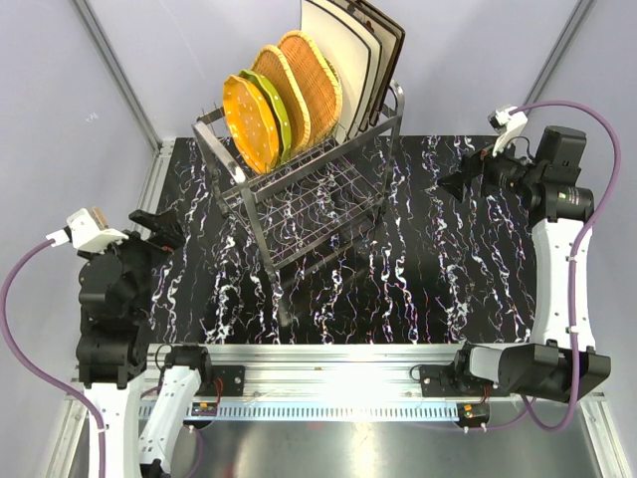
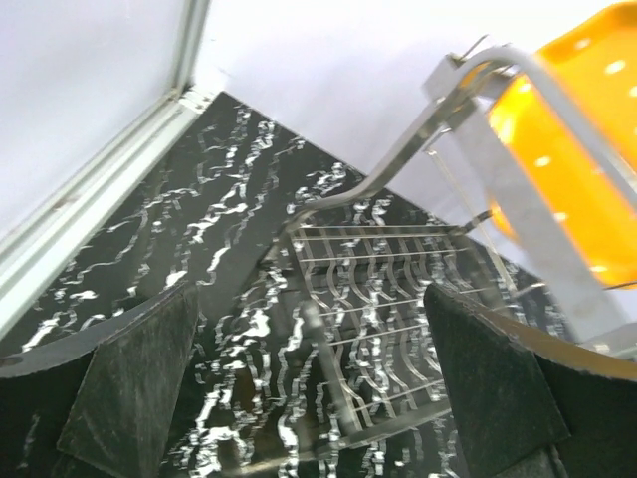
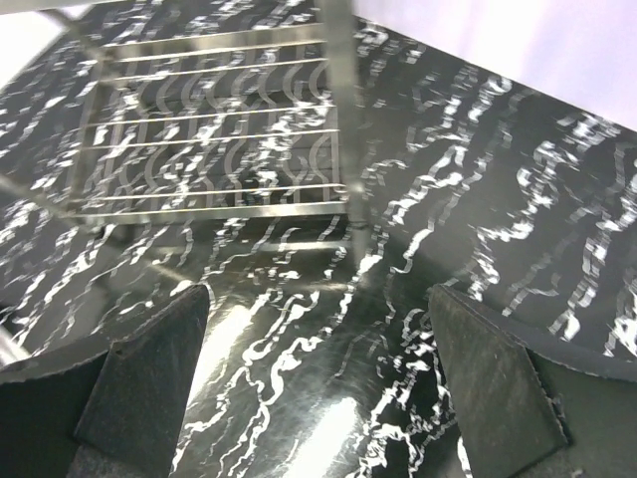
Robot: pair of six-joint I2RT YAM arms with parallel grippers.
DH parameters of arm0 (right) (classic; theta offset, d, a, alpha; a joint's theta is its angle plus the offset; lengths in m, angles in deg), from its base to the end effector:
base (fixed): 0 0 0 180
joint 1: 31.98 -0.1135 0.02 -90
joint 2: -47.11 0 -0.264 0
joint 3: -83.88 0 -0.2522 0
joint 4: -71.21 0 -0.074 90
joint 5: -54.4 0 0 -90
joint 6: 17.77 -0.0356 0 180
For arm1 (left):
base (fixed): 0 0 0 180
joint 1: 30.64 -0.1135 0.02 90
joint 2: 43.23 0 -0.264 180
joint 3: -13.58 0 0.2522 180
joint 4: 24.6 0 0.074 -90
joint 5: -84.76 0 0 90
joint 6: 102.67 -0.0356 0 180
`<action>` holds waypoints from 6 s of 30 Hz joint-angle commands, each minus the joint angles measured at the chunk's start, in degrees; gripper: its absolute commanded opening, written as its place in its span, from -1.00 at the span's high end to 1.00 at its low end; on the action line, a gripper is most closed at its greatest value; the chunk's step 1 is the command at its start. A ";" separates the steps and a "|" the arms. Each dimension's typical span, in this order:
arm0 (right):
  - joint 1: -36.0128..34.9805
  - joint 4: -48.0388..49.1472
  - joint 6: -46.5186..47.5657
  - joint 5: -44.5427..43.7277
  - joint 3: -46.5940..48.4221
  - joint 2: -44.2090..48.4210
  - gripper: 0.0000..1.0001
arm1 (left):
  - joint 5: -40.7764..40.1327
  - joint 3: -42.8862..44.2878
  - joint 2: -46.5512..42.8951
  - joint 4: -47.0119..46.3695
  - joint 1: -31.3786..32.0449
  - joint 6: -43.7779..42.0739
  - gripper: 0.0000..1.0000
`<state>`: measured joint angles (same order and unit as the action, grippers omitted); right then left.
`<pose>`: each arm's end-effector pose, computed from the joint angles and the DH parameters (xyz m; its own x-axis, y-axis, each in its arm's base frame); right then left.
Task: Unload the plates from the dish rack
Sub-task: Grab a plate with the left arm, then pass the plate from the left arm to the right
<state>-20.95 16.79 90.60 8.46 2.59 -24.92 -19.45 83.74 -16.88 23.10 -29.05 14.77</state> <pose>0.2521 -0.0239 0.4315 -0.2865 -0.1749 -0.9420 -0.5868 0.8092 0.0283 0.0739 0.0067 0.3979 0.0402 -0.4480 -0.8931 -0.2247 0.8669 -0.4450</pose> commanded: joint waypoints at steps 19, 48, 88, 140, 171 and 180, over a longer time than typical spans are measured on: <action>-0.13 0.94 -0.88 7.36 -1.36 0.49 -0.99 | 23.70 26.47 21.98 -1.85 0.17 11.75 -0.98; -0.13 6.74 -8.79 9.30 -3.65 1.28 -0.99 | 25.82 57.32 52.66 0.16 13.70 24.86 -0.37; -0.13 7.62 -10.29 8.94 -4.09 2.42 -0.99 | 20.81 64.63 60.93 -0.27 15.38 21.69 1.00; -32.55 16.14 -11.87 -1.23 17.78 -7.77 -0.99 | 18.53 63.57 53.63 -20.84 15.38 39.09 1.00; -67.36 33.19 4.56 -50.37 31.59 -25.17 -0.99 | 16.15 49.07 41.15 -24.09 15.38 43.40 1.00; -71.06 43.47 10.54 -63.91 30.81 -28.96 -0.99 | 14.31 46.87 39.48 -25.76 15.47 45.07 1.00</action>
<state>-90.89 52.33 97.88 -49.05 32.42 -53.86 -3.10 129.58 26.33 11.40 -13.82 57.50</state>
